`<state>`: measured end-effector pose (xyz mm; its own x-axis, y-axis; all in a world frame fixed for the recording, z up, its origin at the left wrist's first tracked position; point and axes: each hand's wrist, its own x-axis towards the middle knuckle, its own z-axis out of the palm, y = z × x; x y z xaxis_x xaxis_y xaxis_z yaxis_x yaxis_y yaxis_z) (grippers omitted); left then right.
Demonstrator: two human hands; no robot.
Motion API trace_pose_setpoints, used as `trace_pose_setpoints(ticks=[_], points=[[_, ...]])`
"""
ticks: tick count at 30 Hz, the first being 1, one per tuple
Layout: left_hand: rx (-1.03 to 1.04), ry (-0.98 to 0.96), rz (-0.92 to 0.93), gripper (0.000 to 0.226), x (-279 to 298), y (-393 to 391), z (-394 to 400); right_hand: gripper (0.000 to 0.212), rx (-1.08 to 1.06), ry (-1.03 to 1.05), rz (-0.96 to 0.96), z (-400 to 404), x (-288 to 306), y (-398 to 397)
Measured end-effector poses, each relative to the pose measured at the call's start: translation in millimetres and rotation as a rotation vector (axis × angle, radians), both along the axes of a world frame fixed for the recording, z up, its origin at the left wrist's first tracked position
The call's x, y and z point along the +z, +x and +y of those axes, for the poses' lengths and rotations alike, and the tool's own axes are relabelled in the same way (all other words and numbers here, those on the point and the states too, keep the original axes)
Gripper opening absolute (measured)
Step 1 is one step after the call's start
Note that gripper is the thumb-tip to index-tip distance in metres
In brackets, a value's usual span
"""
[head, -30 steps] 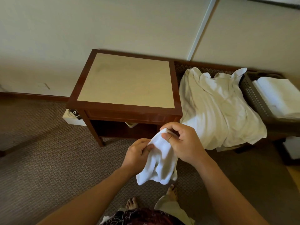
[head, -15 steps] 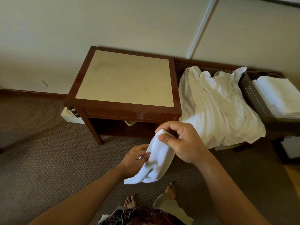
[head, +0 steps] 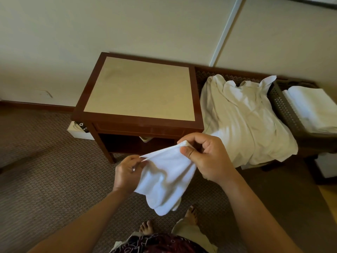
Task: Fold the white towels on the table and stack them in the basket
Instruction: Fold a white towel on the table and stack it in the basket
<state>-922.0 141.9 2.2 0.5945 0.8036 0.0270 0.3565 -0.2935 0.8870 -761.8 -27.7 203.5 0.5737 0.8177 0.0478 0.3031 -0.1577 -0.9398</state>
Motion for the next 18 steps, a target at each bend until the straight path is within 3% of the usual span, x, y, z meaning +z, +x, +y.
trace_pose_setpoints(ticks=[5,10,14,18], points=[[-0.128,-0.112,0.25,0.015,-17.6,5.4,5.1,0.018,0.082,-0.008,0.011,7.4,1.1,-14.9],[-0.093,-0.183,0.276,0.017,-16.6,7.6,6.3,0.018,0.079,0.051,0.017,3.1,9.7,-13.8],[-0.062,-0.06,0.23,0.016,-14.9,4.9,13.9,0.011,0.005,0.162,0.11,-2.2,13.5,-8.7],[-0.236,0.043,0.384,0.02,-17.8,5.7,18.9,0.01,-0.098,0.25,0.23,-5.5,15.3,-1.4]])
